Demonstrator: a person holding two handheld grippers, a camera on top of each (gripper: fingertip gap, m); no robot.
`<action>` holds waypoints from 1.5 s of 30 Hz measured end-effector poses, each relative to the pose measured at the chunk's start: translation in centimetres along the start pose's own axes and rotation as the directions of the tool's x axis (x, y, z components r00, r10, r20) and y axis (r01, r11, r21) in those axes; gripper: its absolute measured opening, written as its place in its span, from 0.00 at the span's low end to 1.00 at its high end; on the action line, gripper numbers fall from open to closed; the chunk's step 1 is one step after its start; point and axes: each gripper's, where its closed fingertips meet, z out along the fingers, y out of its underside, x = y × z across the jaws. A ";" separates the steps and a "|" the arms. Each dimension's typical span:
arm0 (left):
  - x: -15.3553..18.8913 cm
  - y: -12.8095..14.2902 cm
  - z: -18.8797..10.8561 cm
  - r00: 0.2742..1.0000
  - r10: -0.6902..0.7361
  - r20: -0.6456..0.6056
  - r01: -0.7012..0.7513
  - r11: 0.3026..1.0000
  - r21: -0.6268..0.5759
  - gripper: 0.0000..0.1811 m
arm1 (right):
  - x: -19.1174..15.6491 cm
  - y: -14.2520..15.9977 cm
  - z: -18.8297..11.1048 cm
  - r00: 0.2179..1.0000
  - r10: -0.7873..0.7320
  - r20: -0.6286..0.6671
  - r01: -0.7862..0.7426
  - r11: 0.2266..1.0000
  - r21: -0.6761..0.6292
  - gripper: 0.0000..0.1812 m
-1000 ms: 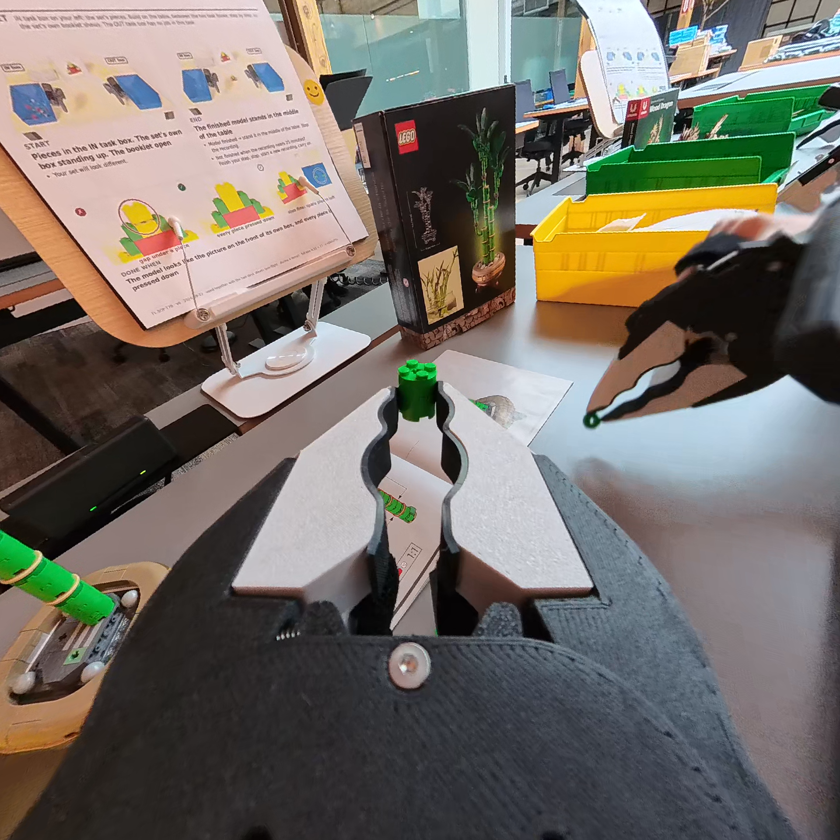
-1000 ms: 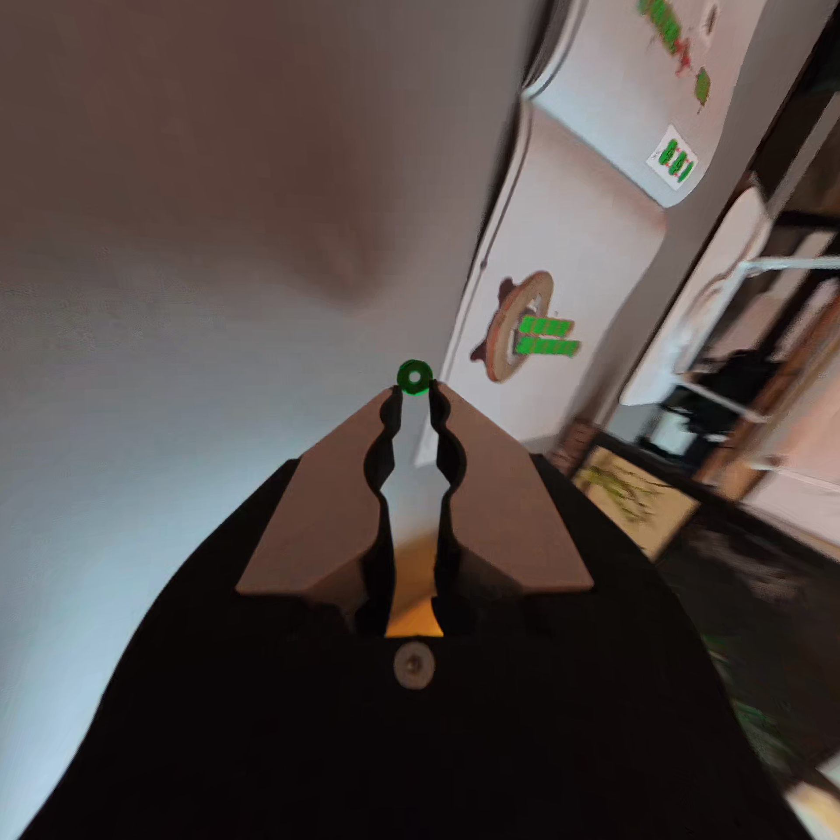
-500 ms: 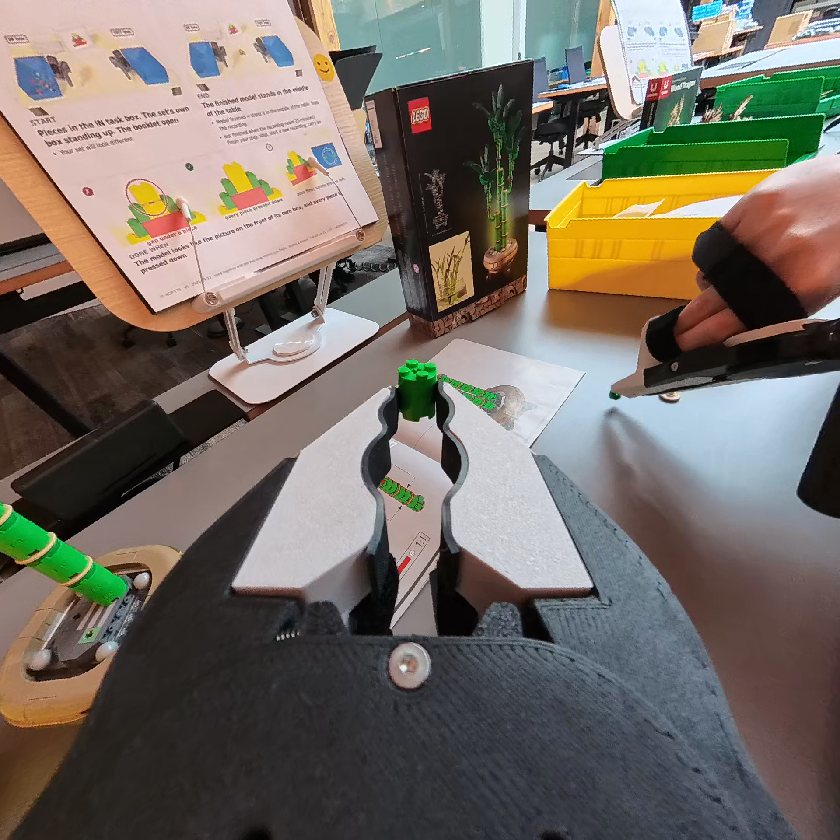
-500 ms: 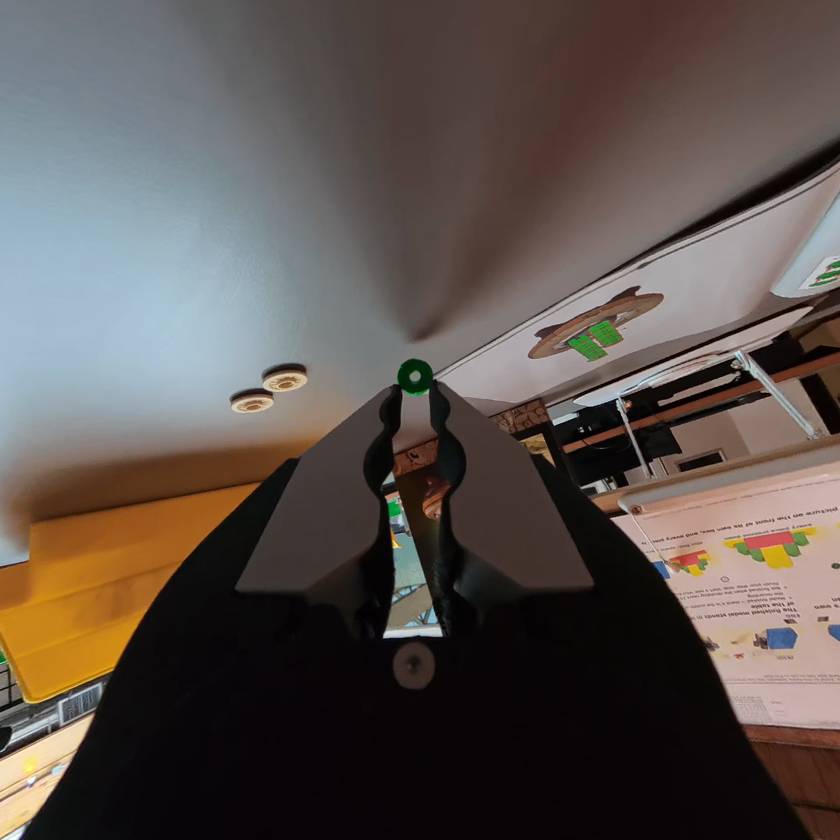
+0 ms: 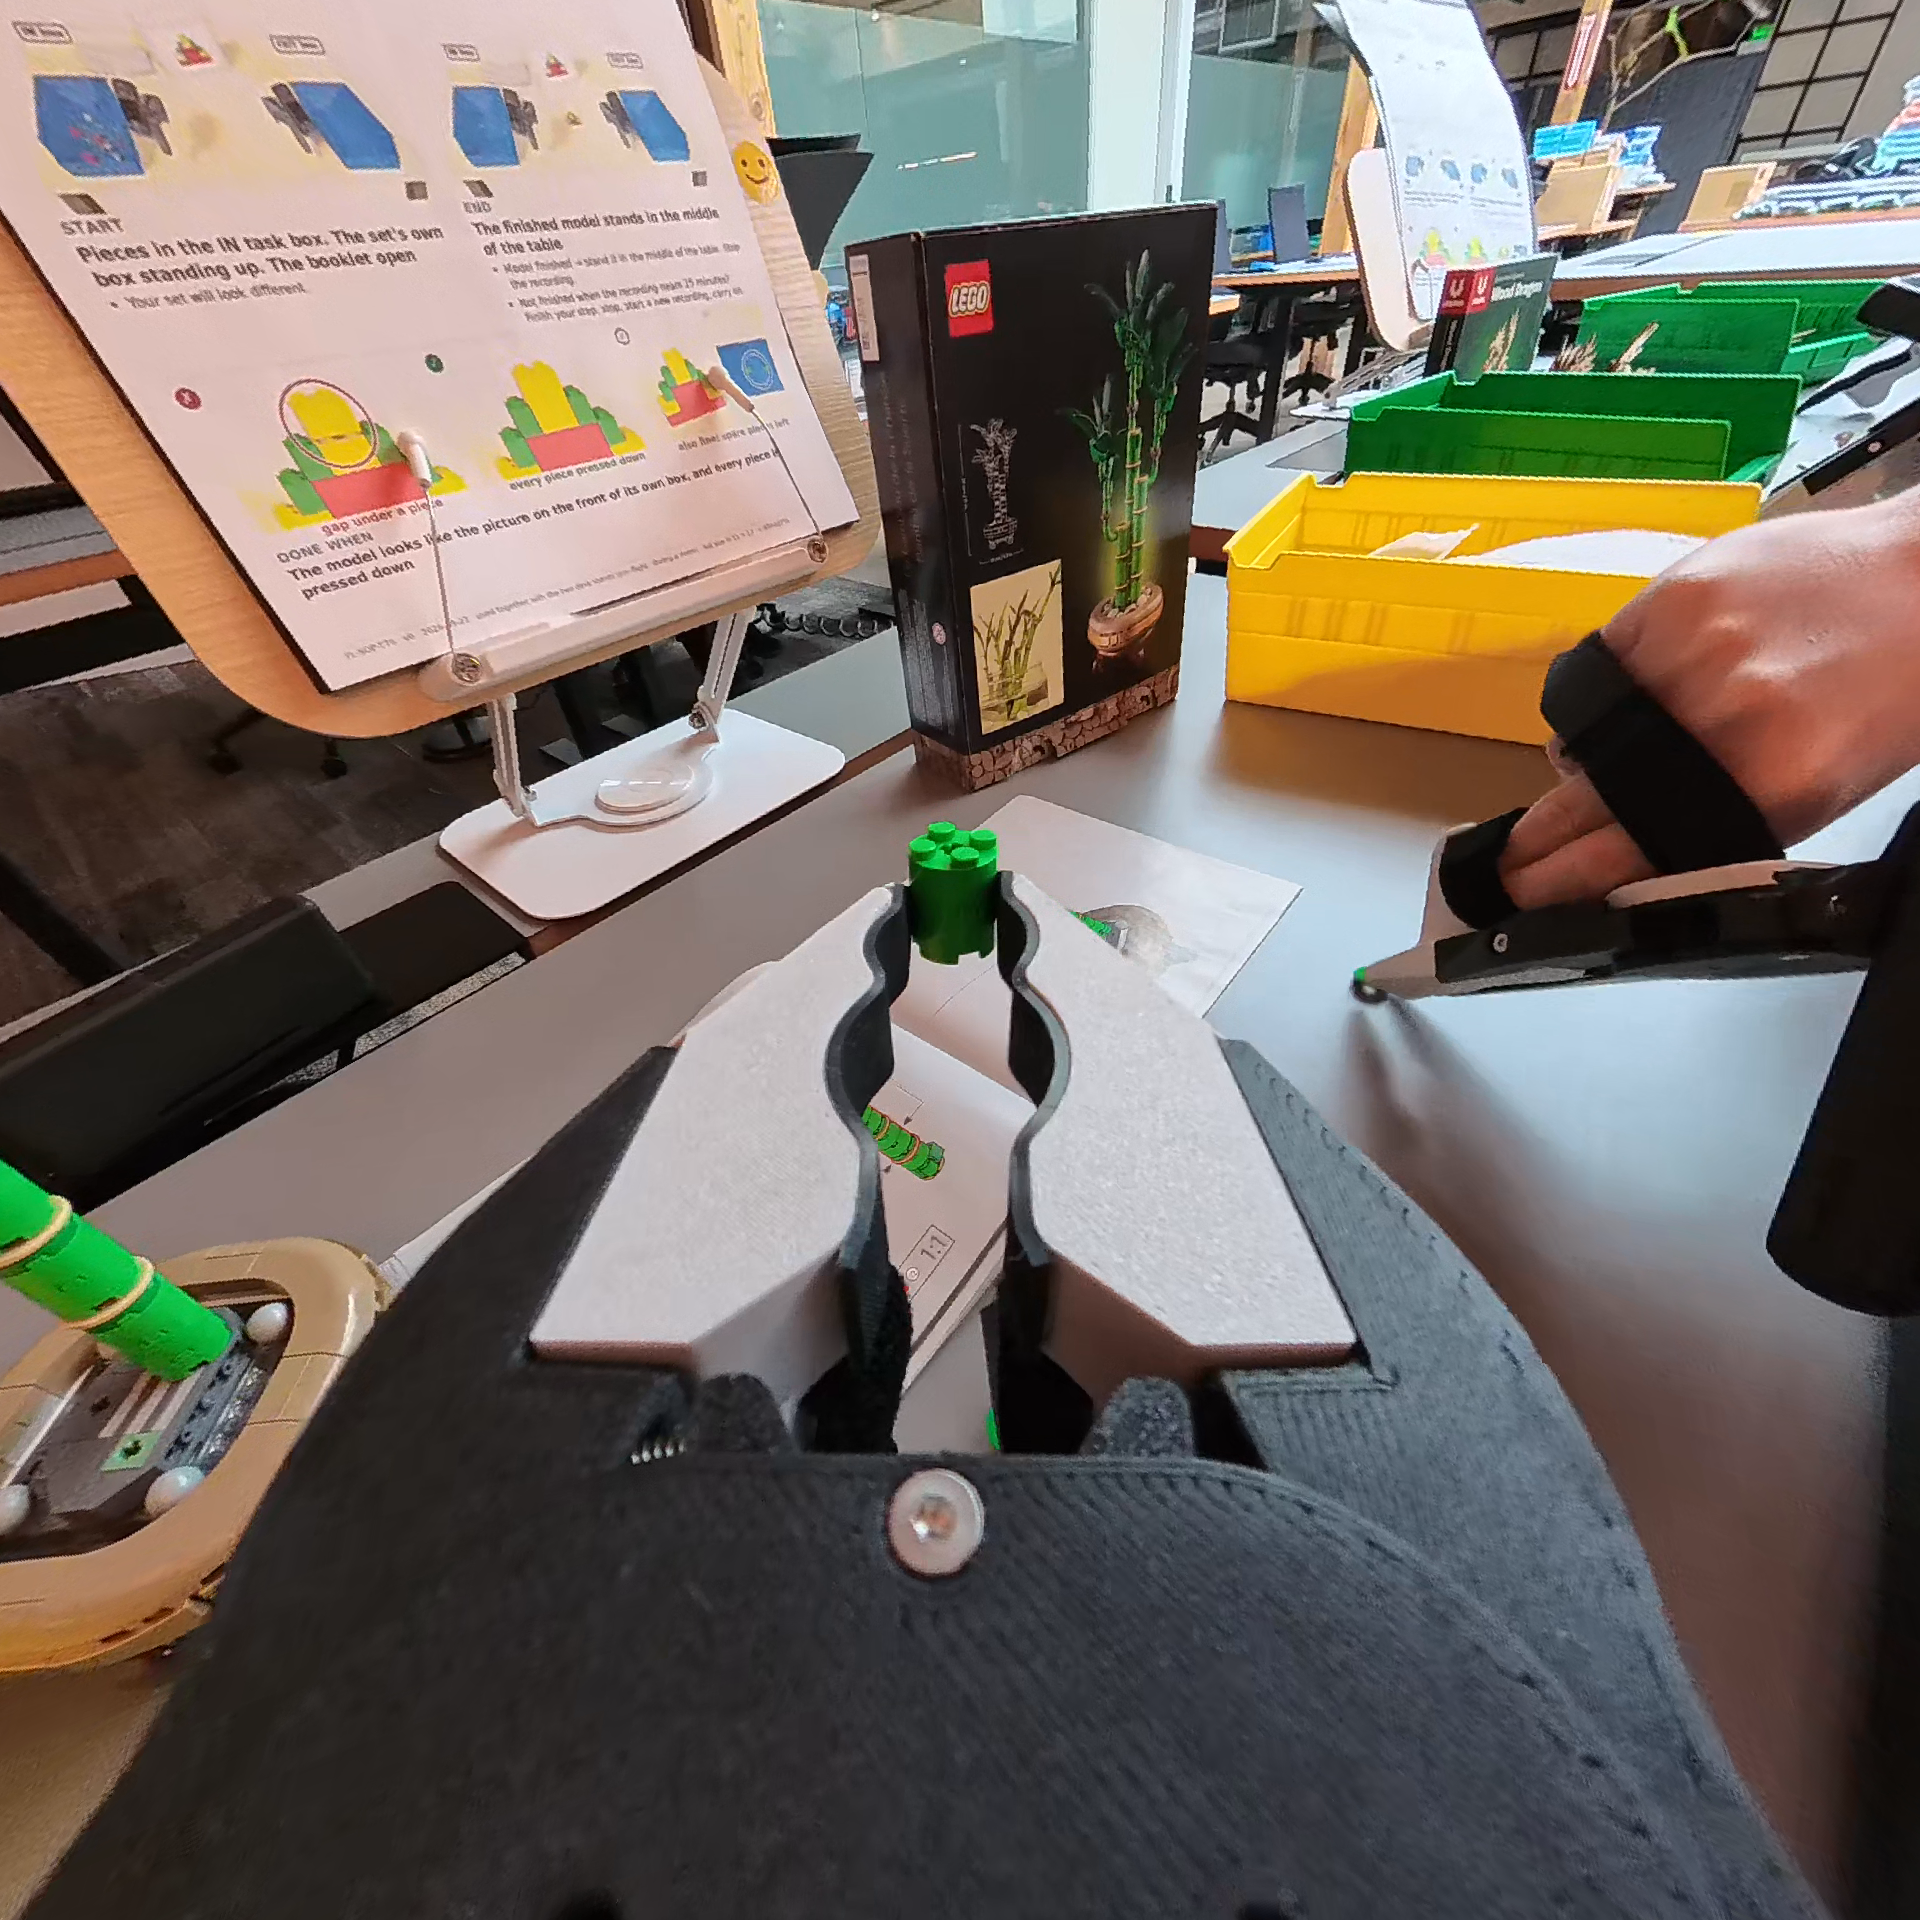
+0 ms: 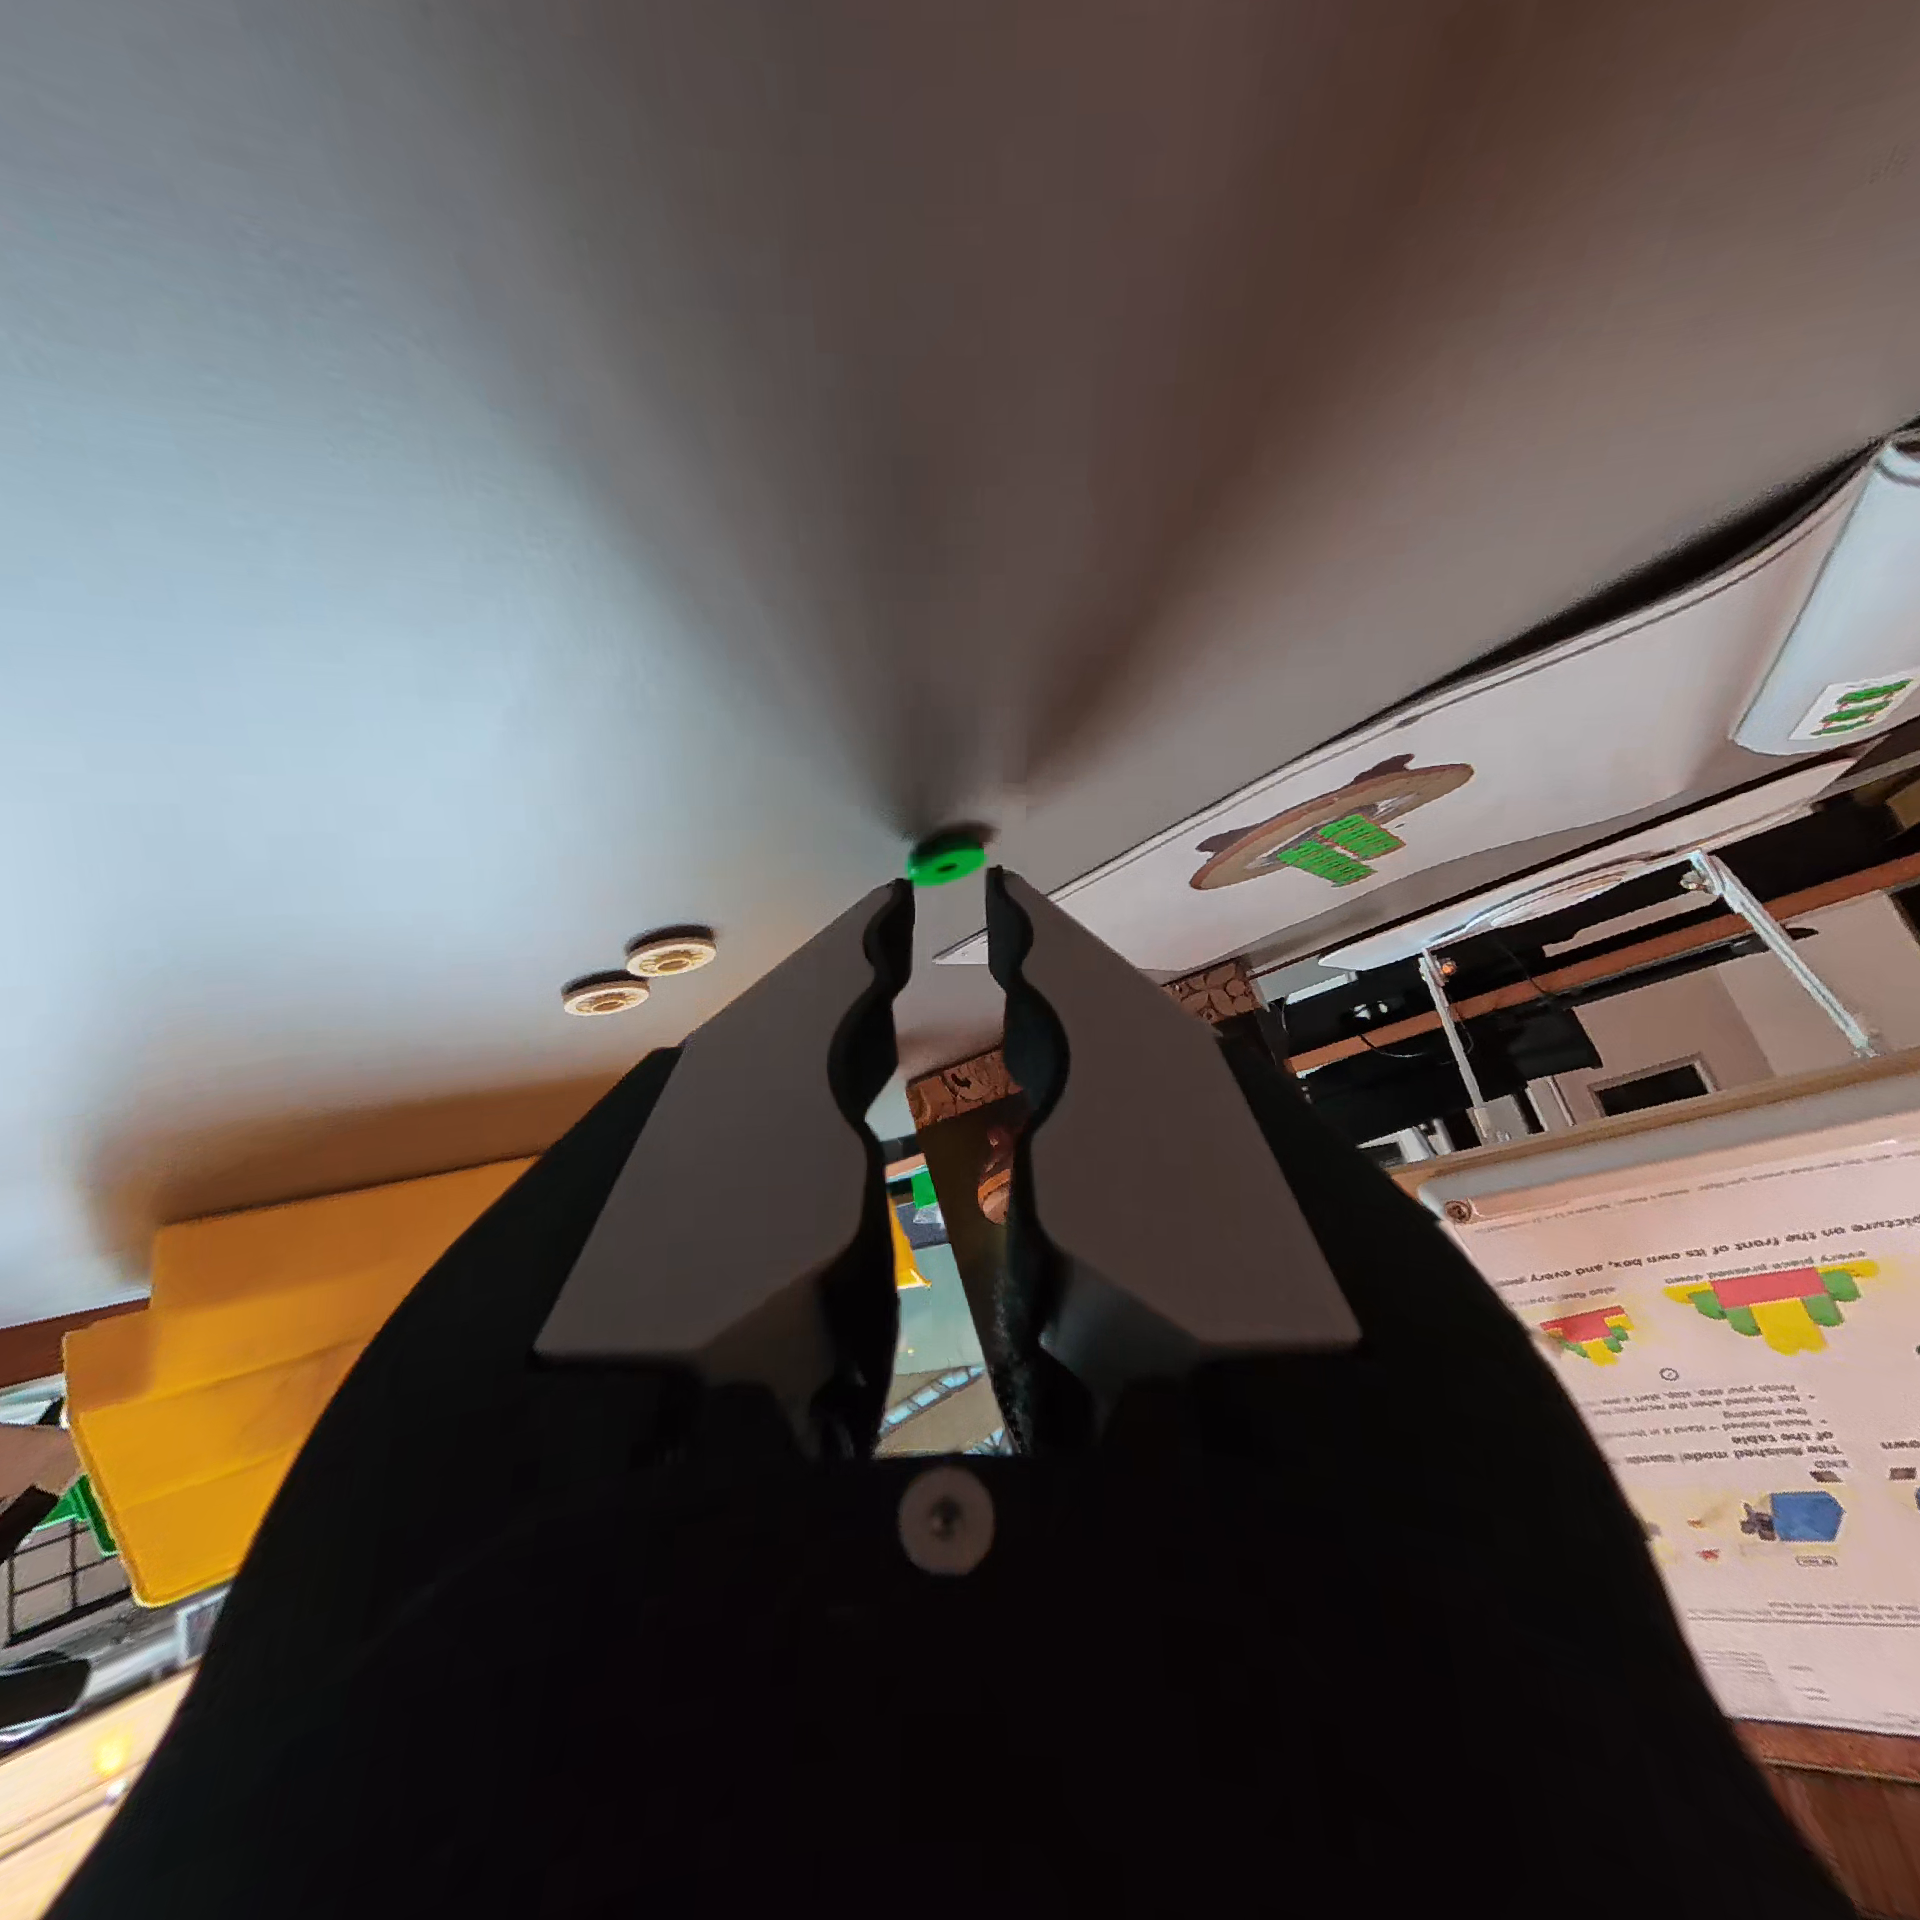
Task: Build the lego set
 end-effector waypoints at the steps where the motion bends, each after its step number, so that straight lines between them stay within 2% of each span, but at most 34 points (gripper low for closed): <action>1: 0.0 0.0 0.0 1.000 -0.006 -0.004 0.006 1.000 0.003 0.08 | 0.1 0.3 -0.1 1.000 0.026 0.000 -0.026 1.000 0.003 0.10; 3: 0.0 0.0 -0.1 1.000 -0.017 -0.008 0.017 1.000 0.005 0.08 | 0.2 1.0 -0.7 0.986 0.163 0.027 -0.165 0.984 0.068 0.11; 4: -0.1 0.0 -0.1 1.000 -0.021 -0.009 0.021 1.000 0.004 0.08 | 0.1 1.1 -1.1 0.959 0.274 0.077 -0.283 0.948 0.143 0.11; 5: -0.1 0.0 -0.1 1.000 -0.026 -0.011 0.026 1.000 0.005 0.08 | 0.1 1.0 -1.5 0.905 0.397 0.153 -0.423 0.876 0.230 0.11; 7: 0.0 -0.2 -0.2 0.999 -0.037 -0.022 0.038 0.999 0.013 0.08 | 0.2 0.6 -2.0 0.715 0.597 0.363 -0.699 0.618 0.361 0.11; 9: 0.2 -0.4 -0.2 0.998 -0.048 -0.034 0.048 0.999 0.021 0.08 | 0.1 0.5 -1.7 0.499 0.671 0.549 -0.865 0.347 0.363 0.15; 10: 0.3 -0.4 -0.2 0.998 -0.051 -0.037 0.052 0.998 0.023 0.08 | -0.1 0.4 -1.3 0.419 0.676 0.606 -0.904 0.252 0.345 0.17; 12: 0.3 -0.2 -0.1 0.998 -0.056 -0.040 0.057 0.998 0.020 0.08 | -0.2 0.6 -0.4 0.334 0.695 0.637 -0.930 0.133 0.343 0.18; 14: 0.4 -0.1 0.1 0.997 -0.059 -0.045 0.060 0.998 0.014 0.08 | -0.2 0.3 -0.1 0.301 0.681 0.668 -0.930 0.056 0.362 0.17; 18: 0.7 0.4 0.5 0.997 -0.057 -0.060 0.057 0.998 -0.007 0.08 | 0.0 -0.1 0.7 0.283 0.659 0.697 -0.927 0.000 0.376 0.17; 21: 0.7 0.9 0.7 0.997 -0.049 -0.054 0.047 0.999 -0.026 0.08 | 0.3 -0.1 0.6 0.172 0.633 0.755 -0.949 -0.098 0.298 0.18; 23: 0.8 1.1 0.8 0.998 -0.041 -0.049 0.039 0.999 -0.037 0.08 | 0.0 -0.1 0.6 0.091 0.661 0.745 -0.963 -0.132 0.235 0.22; 25: 0.8 1.2 0.9 0.998 -0.035 -0.047 0.033 0.998 -0.045 0.08 | -0.2 0.2 0.7 -0.002 0.729 0.684 -0.961 -0.191 0.200 0.22; 28: 1.2 1.2 1.1 0.998 -0.031 -0.057 0.029 0.998 -0.047 0.08 | -0.3 0.1 0.7 -0.084 0.784 0.615 -0.938 -0.271 0.217 0.19; 31: 1.6 1.5 1.4 0.997 -0.026 -0.067 0.022 0.998 -0.063 0.08 | -0.1 0.2 0.8 -0.148 0.770 0.620 -0.910 -0.352 0.220 0.15; 34: 1.8 1.9 1.6 0.998 -0.014 -0.067 0.009 0.997 -0.078 0.08 | 0.0 0.2 0.9 -0.161 0.757 0.633 -0.897 -0.379 0.226 0.14; 37: 1.5 2.4 1.8 0.998 -0.007 -0.057 0.001 0.995 -0.096 0.08 | 0.3 -0.1 0.7 -0.142 0.748 0.648 -0.892 -0.380 0.243 0.09; 42: 1.8 2.8 2.1 0.996 -0.020 -0.087 0.011 0.995 -0.102 0.08 | 1.0 0.0 0.3 -0.117 0.733 0.670 -0.887 -0.381 0.261 0.08; 43: 2.2 2.9 2.2 0.994 -0.015 -0.108 0.004 0.995 -0.100 0.08 | 2.1 0.1 -0.8 -0.095 0.709 0.699 -0.868 -0.403 0.290 0.08; 45: 3.7 2.8 2.6 0.984 -0.004 -0.177 -0.012 0.996 -0.090 0.08 | 5.5 0.7 -4.9 -0.007 0.625 0.781 -0.804 -0.468 0.367 0.08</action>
